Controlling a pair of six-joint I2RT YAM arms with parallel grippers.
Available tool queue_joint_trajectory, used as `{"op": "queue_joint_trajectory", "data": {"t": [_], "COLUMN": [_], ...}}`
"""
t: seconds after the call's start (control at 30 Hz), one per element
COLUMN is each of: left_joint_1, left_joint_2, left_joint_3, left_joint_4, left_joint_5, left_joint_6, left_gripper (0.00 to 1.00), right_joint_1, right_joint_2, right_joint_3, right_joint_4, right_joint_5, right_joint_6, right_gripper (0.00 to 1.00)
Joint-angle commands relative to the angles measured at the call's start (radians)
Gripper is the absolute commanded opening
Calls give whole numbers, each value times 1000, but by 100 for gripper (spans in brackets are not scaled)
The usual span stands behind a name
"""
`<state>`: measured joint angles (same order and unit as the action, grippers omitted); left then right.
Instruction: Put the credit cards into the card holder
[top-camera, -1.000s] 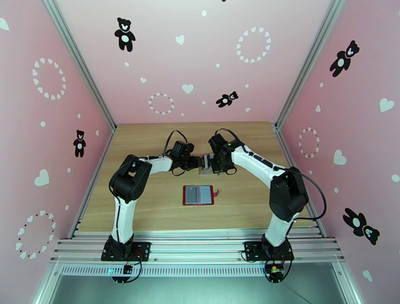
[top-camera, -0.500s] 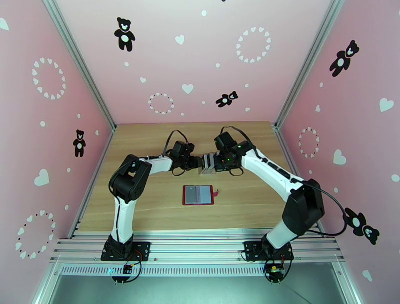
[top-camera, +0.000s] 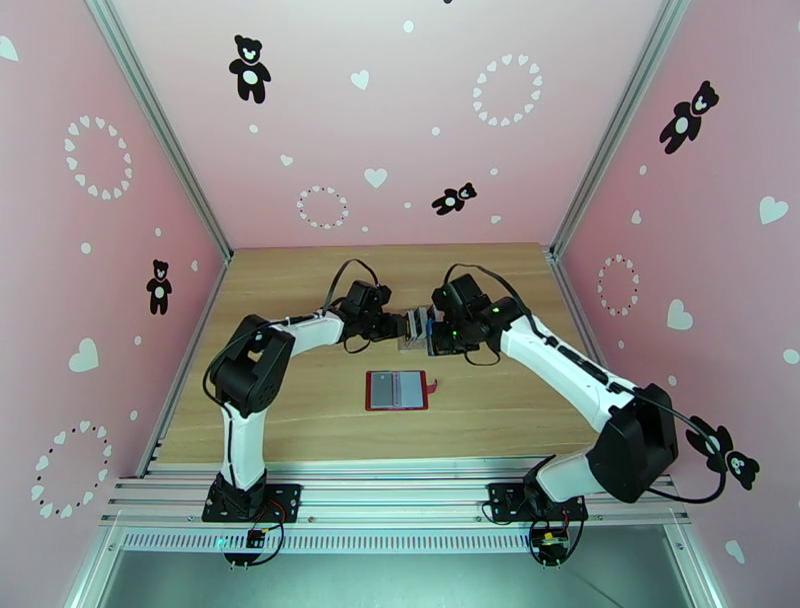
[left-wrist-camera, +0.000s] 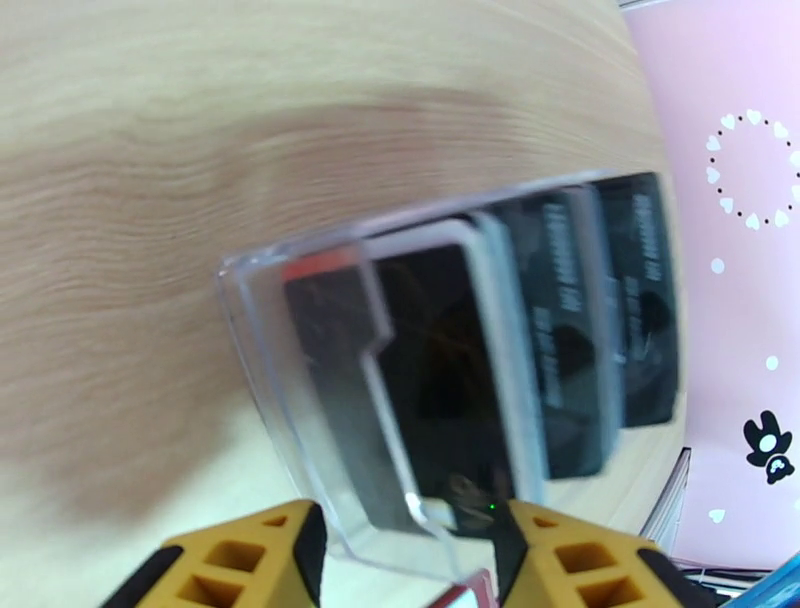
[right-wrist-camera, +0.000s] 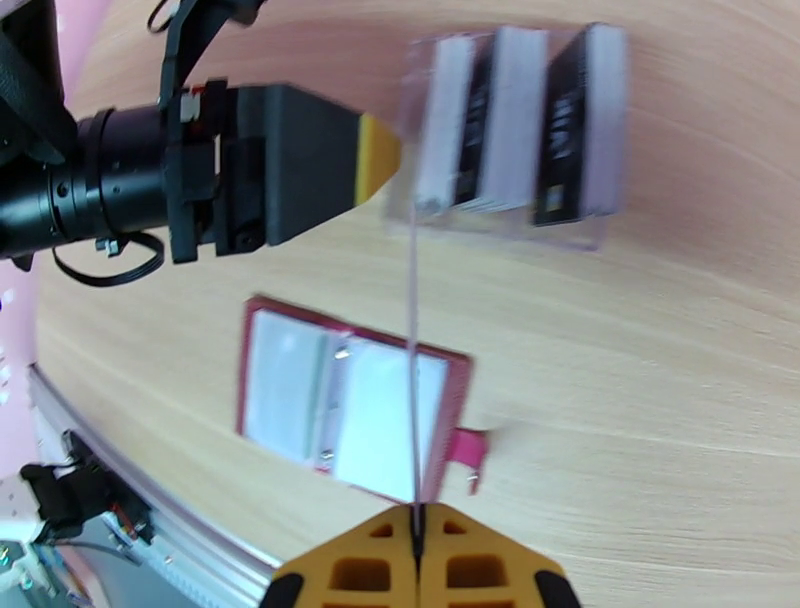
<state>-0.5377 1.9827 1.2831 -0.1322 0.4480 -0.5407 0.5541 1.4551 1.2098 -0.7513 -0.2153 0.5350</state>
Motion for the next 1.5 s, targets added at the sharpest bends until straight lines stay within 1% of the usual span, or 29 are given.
{"op": "queue_joint_trajectory", "data": {"t": [0.0, 0.17, 0.3, 0.57, 0.77, 0.93, 1.13, 1.47], "left_joint_1": [-10, -25, -39, -78, -107, -134, -177, -192], "left_joint_2": [-66, -134, -194, -323, -400, -431, -436, -437], "left_joint_3": [-26, -54, -106, -251, -353, -403, -418, -449], "left_joint_4": [-70, -142, -170, -206, -231, -246, -265, -274], "left_joint_5": [-53, -115, -146, -204, -249, -291, -328, -362], "left_joint_6": [36, 60, 77, 77, 68, 45, 16, -5], "left_gripper": [52, 52, 52, 52, 52, 53, 53, 52], "right_joint_1": [-6, -18, -28, -36, -37, -37, -38, -37], "right_joint_2": [-24, -33, -26, 13, 44, 89, 117, 179], "right_joint_3": [-54, -133, -180, -282, -336, -383, -417, -465], "right_joint_4": [80, 183, 252, 386, 448, 523, 563, 662], "right_joint_5": [-131, -227, -292, -401, -459, -546, -570, -614], "right_joint_6": [-2, 22, 31, 62, 76, 88, 85, 122], "right_gripper": [0, 0, 0, 0, 0, 0, 0, 0]}}
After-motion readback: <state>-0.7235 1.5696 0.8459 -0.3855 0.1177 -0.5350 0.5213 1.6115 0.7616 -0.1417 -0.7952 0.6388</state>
